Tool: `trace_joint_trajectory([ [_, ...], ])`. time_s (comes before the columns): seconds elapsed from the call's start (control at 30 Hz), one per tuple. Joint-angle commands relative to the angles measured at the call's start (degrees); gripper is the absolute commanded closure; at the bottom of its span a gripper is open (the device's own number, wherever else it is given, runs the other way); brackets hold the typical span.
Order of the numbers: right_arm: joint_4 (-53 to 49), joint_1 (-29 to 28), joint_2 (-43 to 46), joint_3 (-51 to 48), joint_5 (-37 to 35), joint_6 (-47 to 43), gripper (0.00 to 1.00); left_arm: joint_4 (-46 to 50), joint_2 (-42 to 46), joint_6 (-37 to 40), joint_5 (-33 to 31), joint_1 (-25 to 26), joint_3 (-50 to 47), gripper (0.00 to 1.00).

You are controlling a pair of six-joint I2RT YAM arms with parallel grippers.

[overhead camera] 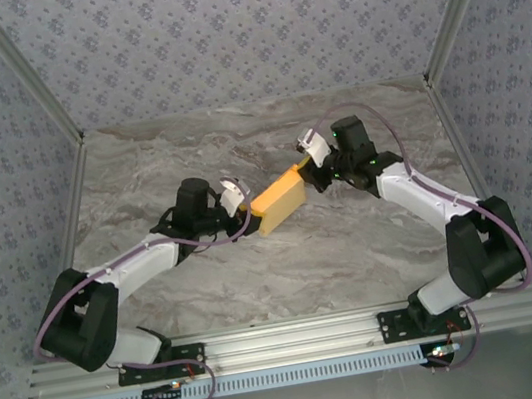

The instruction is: Fold the paper box

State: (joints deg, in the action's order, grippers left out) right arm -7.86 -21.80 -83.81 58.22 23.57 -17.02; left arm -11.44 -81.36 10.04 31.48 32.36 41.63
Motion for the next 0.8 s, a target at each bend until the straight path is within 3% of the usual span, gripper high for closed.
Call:
trace_joint_trajectory([
  [0.0,-4.2,-1.3,-0.6,2.9,-4.0,0.2,0.94,-0.4,-1.1,1.2,0.4,0.5,1.9,0.72],
  [0.23,-15.0,-7.4,-0.8,7.1,-22.2,6.3,0.99,1.4,-4.5,3.0,-1.0,1.3,3.4,0.71],
  [0.33,-18.3,-8.7,-0.7,7.8,-26.9,11.3,0.99,2.2,-6.1,4.2,-1.6,2.1,4.4,0.71],
  [0.77,-24.8,-9.5,1.4,8.5,-28.6,17.9,0.99,1.9,-9.6,6.3,-2.1,3.5,5.1,0.73],
])
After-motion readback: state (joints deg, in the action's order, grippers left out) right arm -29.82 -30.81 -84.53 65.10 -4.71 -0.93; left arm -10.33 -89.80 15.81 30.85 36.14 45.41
